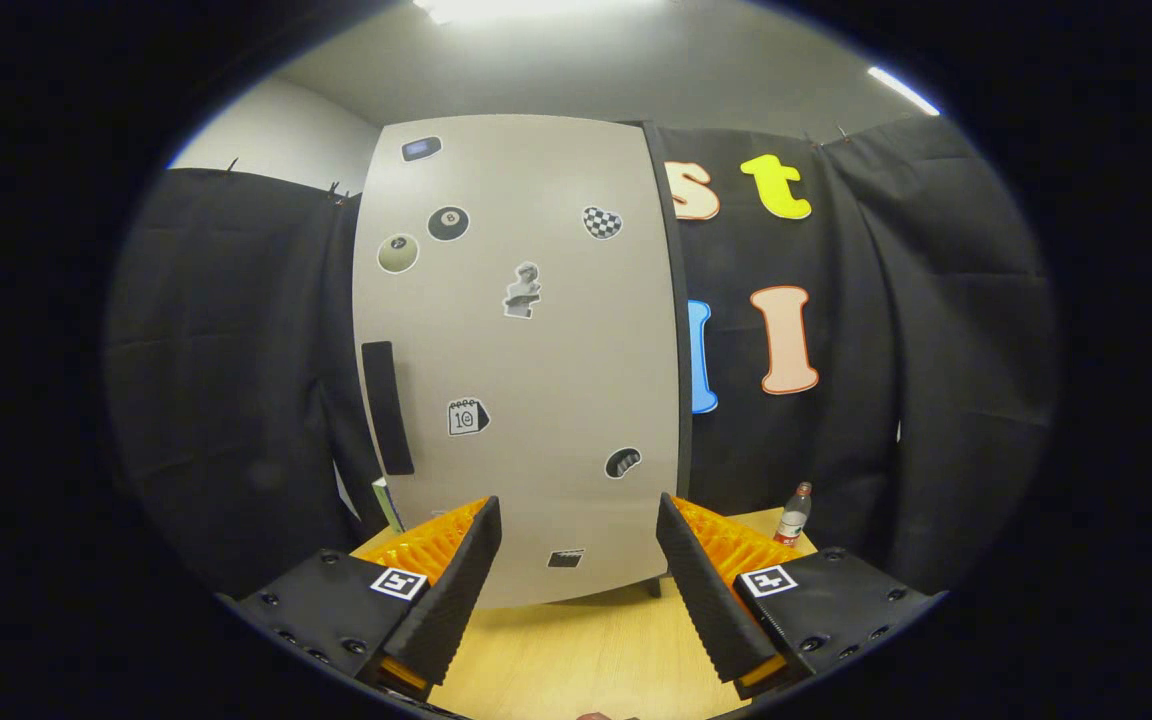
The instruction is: Open the shoe cabinet door, grab the shoes and put them into the shoe cabinet, then close the shoe cabinet door.
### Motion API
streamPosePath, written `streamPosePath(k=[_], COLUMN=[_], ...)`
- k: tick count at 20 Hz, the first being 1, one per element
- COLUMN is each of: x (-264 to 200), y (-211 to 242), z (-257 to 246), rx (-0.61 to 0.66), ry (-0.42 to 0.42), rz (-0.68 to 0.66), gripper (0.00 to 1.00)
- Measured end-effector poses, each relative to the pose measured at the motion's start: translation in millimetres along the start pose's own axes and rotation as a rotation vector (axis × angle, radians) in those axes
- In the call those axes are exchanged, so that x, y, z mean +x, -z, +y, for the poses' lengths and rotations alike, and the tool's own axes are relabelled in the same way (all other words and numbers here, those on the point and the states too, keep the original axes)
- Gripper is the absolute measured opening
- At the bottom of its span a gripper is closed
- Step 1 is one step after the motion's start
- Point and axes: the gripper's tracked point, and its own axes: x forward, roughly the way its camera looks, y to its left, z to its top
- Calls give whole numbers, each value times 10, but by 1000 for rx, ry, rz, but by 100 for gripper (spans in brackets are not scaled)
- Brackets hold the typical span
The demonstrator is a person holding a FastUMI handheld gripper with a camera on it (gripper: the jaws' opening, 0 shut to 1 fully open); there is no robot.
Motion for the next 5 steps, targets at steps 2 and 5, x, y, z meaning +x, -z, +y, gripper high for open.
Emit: streamPosePath(k=[2, 5], x=[-1, -16], y=[42, 69], z=[13, 87], rx=[5, 7], ry=[-2, -13], rz=[10, 16], gripper=[98, 98])
